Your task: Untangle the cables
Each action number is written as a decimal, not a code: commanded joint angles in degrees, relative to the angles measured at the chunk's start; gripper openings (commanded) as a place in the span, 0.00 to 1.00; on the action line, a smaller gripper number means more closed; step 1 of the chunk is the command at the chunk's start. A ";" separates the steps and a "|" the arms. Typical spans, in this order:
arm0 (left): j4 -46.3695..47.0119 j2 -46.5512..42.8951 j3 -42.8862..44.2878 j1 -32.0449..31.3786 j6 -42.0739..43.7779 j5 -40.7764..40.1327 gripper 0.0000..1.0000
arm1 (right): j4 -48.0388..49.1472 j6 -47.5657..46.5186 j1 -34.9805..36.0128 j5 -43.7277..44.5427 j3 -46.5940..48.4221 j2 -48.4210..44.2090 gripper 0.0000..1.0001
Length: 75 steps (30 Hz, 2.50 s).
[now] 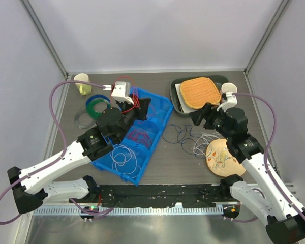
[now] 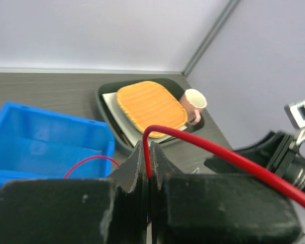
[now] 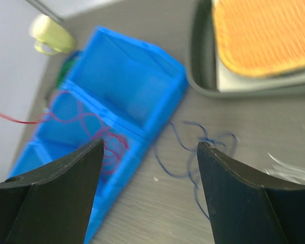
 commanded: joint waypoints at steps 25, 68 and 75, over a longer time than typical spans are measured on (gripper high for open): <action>-42.30 20.21 7.78 11.99 -16.88 2.74 0.00 | -5.80 3.15 -0.11 15.51 -13.56 -15.15 0.79; -49.53 13.54 2.17 11.55 -11.00 18.47 1.00 | 31.74 -36.39 19.48 -33.73 2.67 19.64 0.76; -48.12 13.19 0.76 11.55 -10.65 19.44 1.00 | 30.17 -34.64 20.72 -28.96 14.02 31.43 0.71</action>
